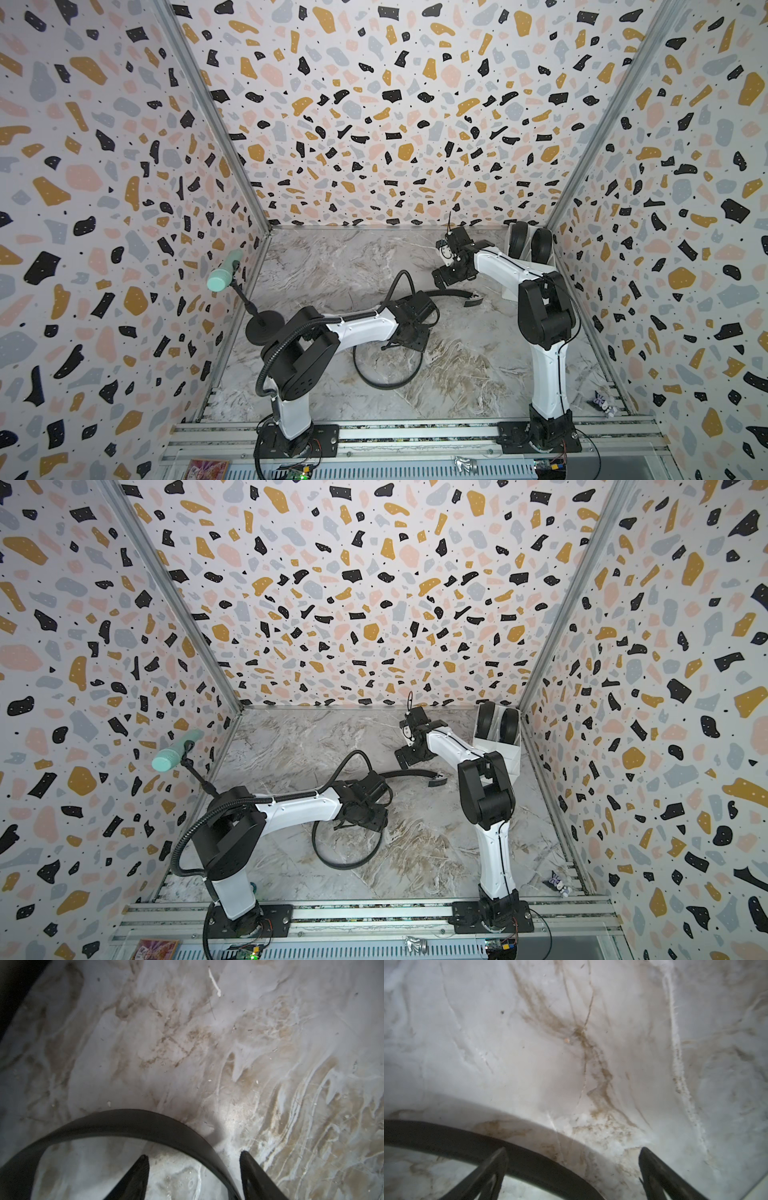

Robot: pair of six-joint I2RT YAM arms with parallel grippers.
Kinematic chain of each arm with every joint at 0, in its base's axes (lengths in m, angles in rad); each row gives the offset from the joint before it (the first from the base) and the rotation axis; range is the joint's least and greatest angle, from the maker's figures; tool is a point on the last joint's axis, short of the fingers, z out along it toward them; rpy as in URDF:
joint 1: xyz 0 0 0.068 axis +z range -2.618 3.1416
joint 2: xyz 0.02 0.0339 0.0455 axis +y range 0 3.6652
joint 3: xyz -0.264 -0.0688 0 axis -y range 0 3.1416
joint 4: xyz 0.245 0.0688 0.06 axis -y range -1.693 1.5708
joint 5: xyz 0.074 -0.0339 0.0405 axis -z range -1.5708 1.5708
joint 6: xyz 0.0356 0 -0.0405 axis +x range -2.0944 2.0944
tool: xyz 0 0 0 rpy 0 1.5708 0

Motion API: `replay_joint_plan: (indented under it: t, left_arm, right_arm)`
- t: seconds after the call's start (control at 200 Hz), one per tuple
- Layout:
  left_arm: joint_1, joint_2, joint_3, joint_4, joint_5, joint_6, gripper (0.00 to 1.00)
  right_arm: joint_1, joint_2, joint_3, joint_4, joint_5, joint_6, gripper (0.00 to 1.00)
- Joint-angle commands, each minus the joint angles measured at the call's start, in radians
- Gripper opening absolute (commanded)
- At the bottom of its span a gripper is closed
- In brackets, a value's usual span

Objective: Place the belts into the storage roll
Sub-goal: Roll the belt at the center of the board.

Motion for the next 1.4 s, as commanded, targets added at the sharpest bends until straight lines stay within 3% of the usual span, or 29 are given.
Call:
replay_joint_plan:
  t: [0.0, 0.3, 0.551, 0.666, 0.826, 0.966, 1.196, 1.397]
  left_arm:
    - [-0.002, 0.014, 0.02, -0.003, -0.007, -0.016, 0.56]
    - [0.007, 0.056, 0.012, 0.046, 0.009, -0.03, 0.36]
    - [0.074, 0.051, -0.037, 0.125, 0.017, -0.058, 0.19]
    - [0.11, 0.049, -0.041, 0.154, 0.016, -0.065, 0.15]
    - [0.162, 0.066, -0.042, 0.206, 0.024, -0.079, 0.1]
    - [0.207, 0.113, 0.001, 0.243, 0.018, -0.082, 0.08]
    - [0.26, 0.245, 0.166, 0.268, -0.002, -0.086, 0.05]
    - [0.303, 0.342, 0.281, 0.299, -0.017, -0.103, 0.03]
  right_arm:
    - [0.002, -0.11, -0.054, 0.042, -0.083, -0.102, 1.0]
    - [-0.008, -0.189, -0.179, 0.136, -0.114, -0.237, 1.0]
    - [-0.005, -0.111, -0.19, 0.181, -0.246, -0.314, 0.99]
    - [0.006, -0.079, -0.179, 0.205, -0.238, -0.321, 0.95]
    - [0.025, -0.033, -0.138, 0.16, -0.184, -0.325, 0.84]
    - [0.035, -0.051, -0.18, 0.156, -0.168, -0.301, 0.66]
    - [0.051, -0.129, -0.282, 0.129, -0.14, -0.198, 0.24]
    - [0.104, -0.208, -0.413, 0.094, -0.213, -0.076, 0.19]
